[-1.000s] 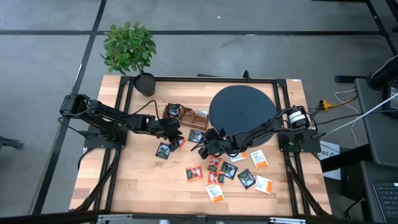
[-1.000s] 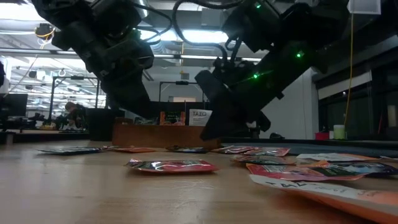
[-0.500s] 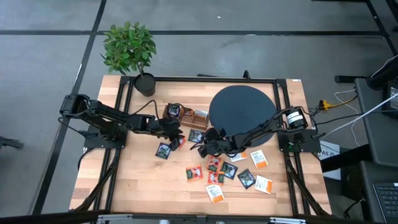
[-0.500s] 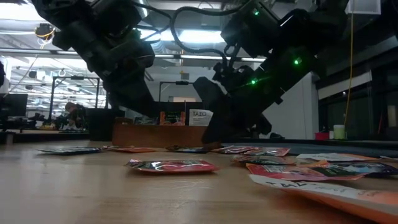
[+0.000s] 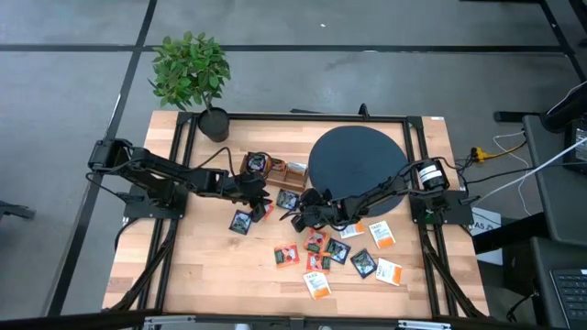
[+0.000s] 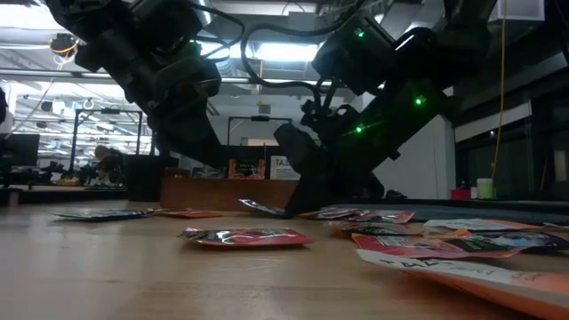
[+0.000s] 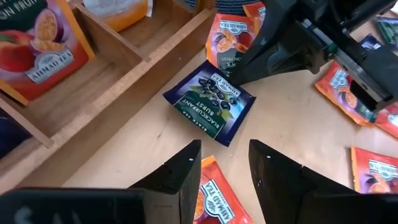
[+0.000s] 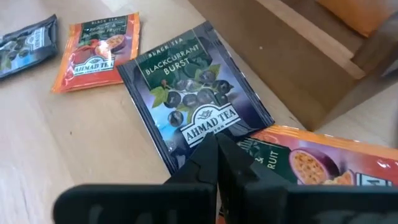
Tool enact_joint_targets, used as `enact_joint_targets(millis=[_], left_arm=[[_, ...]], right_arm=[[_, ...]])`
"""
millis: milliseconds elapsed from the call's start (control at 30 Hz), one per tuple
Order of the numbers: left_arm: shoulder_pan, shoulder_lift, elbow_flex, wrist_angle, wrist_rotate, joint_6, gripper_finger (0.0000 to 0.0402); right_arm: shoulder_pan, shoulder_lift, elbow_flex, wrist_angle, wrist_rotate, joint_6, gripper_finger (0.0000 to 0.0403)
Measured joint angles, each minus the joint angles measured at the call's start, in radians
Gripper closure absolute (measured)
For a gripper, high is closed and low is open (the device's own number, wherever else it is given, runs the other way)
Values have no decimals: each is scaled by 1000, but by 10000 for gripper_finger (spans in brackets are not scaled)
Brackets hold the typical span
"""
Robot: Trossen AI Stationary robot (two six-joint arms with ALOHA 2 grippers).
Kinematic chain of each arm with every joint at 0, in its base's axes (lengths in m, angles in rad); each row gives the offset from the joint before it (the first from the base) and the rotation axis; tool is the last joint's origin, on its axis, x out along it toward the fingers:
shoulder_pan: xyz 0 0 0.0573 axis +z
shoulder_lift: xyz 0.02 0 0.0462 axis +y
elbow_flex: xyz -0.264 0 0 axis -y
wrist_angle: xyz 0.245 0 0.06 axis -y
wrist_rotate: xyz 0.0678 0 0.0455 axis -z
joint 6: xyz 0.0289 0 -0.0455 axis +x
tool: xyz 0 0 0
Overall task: Pick & Place Tea
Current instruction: Put the dark blue tea bag into the left section of the wooden organizer
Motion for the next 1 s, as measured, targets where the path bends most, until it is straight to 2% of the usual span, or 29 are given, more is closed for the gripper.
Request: enact_joint_targets(millis=[433,667,1000], left_arm=[[0,118,1,22,10,-198,256],[0,148,1,111,10,-199,236],[22,148,1,151,9,-166,224]], right_arm=[[1,0,0,-2,-20,-17,399],[1,0,0,-2,-42,-39,400],[1,0,0,-3,-43,-57,400]])
